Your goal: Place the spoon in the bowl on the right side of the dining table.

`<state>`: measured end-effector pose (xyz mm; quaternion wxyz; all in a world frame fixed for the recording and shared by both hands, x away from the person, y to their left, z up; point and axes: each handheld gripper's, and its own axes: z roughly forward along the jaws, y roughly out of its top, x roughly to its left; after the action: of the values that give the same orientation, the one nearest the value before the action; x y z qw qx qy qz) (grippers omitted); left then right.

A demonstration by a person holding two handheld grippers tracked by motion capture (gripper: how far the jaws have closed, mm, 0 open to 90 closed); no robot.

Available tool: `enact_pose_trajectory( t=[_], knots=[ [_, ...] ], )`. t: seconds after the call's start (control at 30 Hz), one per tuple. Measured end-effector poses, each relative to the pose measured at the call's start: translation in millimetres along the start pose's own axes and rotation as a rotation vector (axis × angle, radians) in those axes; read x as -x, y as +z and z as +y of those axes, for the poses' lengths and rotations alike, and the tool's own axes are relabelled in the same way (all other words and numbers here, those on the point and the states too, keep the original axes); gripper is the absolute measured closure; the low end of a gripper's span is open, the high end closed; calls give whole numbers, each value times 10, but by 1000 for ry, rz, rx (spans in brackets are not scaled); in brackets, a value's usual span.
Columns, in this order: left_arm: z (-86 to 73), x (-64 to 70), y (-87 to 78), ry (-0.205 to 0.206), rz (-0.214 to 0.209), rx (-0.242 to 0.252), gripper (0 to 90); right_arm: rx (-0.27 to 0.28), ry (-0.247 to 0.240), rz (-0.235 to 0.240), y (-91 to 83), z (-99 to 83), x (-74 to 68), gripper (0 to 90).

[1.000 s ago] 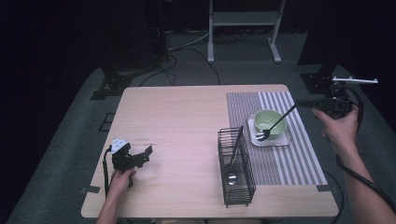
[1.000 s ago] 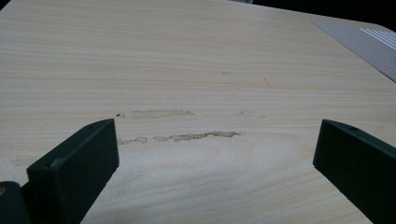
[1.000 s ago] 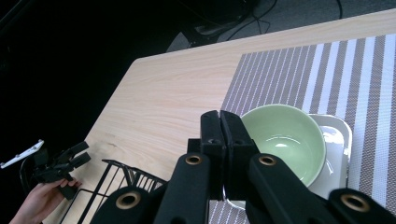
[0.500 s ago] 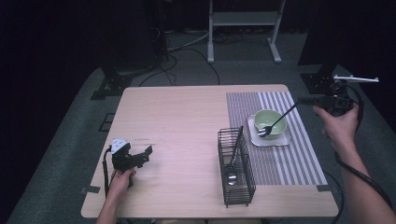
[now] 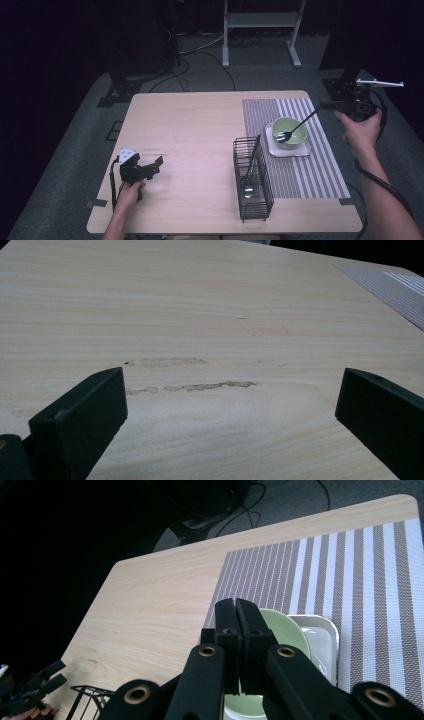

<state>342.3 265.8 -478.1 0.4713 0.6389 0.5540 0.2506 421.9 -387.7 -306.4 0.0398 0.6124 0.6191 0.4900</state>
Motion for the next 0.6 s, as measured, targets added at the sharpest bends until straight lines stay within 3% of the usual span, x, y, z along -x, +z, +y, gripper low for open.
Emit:
enact_pose_trajectory(
  t=[0.6],
  knots=[
    [-1,0,0,0,-1,2,0,19,24,-43,28,46,107,886]
  ],
)
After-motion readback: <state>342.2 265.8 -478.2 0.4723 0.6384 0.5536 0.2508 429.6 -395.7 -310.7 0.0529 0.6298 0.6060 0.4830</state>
